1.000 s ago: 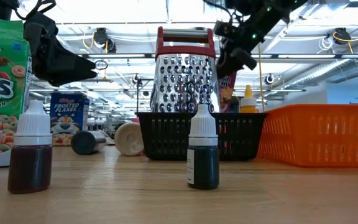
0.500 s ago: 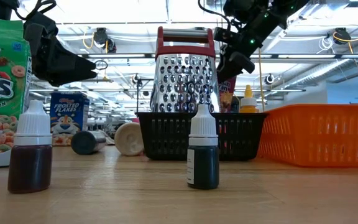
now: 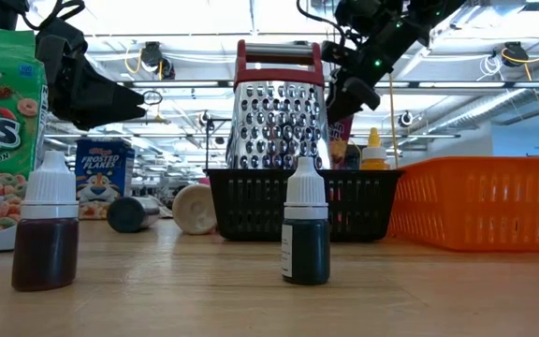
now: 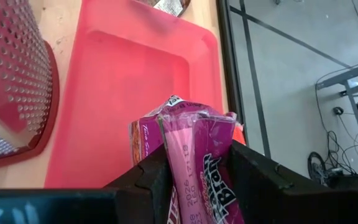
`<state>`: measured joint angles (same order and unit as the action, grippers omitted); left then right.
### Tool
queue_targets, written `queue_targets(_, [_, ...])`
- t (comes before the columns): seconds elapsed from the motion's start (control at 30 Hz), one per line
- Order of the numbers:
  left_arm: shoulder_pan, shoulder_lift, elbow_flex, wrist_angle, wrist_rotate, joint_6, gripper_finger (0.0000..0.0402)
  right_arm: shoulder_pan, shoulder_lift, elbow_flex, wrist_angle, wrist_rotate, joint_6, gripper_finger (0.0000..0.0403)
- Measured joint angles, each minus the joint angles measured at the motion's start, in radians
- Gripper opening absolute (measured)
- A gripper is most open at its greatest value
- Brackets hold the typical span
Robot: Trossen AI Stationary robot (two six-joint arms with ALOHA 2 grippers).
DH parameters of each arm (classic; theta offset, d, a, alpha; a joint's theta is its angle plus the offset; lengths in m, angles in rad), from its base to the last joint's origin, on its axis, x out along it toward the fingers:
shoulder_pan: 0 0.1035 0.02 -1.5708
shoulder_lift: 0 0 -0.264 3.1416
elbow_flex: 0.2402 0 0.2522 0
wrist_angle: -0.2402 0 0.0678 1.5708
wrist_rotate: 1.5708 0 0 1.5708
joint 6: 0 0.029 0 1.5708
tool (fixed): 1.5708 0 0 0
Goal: Pick & Place Kitchen Items
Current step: Put the purple cereal box into the red bin
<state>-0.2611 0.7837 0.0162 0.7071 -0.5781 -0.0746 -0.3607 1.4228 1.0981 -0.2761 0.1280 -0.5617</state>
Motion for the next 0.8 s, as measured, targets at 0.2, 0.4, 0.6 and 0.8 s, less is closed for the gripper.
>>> queue_targets(0.2, [0.0,0.0,0.0,0.0,0.0,-0.001,0.0255,0.0,0.001,0.0,0.022,0.001,0.0,0.0134])
queue_targets(0.4, [0.0,0.0,0.0,0.0,0.0,-0.001,0.0255,0.0,0.001,0.0,0.017,0.001,0.045,0.0134])
queue_targets(0.6, [0.0,0.0,0.0,0.0,0.0,-0.001,0.0255,0.0,0.001,0.0,0.011,0.004,0.053,0.0141])
queue_targets(0.8, [0.0,0.0,0.0,0.0,0.0,0.0,0.0255,0.0,0.001,0.0,0.009,0.008,0.053,0.0175])
